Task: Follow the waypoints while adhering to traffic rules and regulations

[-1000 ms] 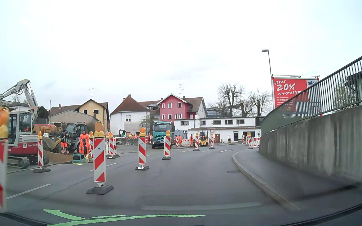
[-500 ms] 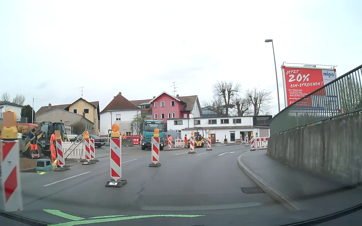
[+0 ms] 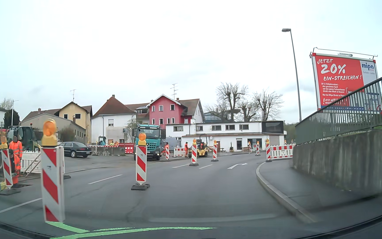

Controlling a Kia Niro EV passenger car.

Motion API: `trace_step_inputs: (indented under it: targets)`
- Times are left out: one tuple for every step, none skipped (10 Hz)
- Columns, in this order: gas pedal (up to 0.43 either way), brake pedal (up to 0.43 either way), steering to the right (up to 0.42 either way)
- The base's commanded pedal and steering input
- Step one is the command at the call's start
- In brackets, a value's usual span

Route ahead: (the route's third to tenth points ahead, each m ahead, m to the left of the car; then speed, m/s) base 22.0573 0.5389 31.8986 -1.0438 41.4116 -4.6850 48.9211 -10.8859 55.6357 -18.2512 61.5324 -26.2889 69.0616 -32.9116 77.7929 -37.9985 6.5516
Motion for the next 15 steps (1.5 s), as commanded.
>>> trace_step_inputs:
  targets:
    - [0.087, 0.000, 0.047]
    - [0.087, 0.000, 0.048]
    - [0.087, 0.000, 0.050]
    - [0.087, 0.000, 0.051]
    - [0.087, 0.000, 0.051]
    - [0.087, 0.000, 0.052]
    - [0.087, 0.000, 0.053]
    - [0.087, 0.000, 0.055]
    - [0.087, 0.000, 0.057]
    - [0.087, 0.000, 0.059]
    - [0.087, 0.000, 0.062]
    - [0.098, 0.000, 0.065]
    - [0.098, 0.000, 0.068]
    - [0.098, 0.000, 0.071]
    - [0.098, 0.000, 0.074]
